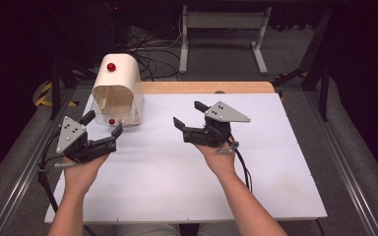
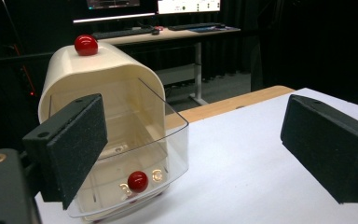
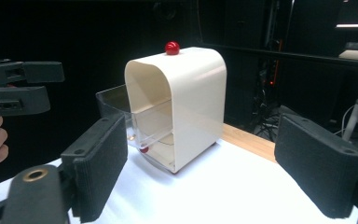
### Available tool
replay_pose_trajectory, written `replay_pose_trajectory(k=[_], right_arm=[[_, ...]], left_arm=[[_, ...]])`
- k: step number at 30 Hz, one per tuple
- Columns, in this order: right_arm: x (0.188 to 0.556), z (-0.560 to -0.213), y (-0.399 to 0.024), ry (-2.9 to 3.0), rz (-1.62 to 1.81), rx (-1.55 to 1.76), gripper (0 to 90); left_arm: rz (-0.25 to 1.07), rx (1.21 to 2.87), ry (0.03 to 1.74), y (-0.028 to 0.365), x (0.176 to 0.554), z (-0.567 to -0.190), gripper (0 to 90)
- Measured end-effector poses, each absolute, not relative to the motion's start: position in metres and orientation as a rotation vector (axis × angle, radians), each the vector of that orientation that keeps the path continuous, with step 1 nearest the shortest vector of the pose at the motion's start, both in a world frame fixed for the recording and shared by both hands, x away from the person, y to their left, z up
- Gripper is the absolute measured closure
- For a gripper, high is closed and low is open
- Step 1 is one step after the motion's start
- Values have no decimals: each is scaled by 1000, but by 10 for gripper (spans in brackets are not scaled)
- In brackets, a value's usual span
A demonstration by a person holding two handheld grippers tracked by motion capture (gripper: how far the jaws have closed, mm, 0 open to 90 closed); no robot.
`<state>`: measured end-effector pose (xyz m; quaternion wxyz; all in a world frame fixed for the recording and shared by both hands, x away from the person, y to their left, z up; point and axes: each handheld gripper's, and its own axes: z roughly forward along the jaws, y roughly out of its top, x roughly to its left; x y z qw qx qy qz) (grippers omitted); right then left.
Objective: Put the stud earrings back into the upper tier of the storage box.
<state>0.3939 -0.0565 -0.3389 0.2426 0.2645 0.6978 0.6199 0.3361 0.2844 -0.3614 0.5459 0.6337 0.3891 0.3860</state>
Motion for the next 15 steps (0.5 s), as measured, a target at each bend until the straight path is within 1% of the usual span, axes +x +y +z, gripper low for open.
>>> replay_pose_trajectory(k=[15], right_arm=[[382, -342, -91, 1869, 1706, 718, 111]], left_arm=[[901, 1498, 928, 284, 336, -362, 60]])
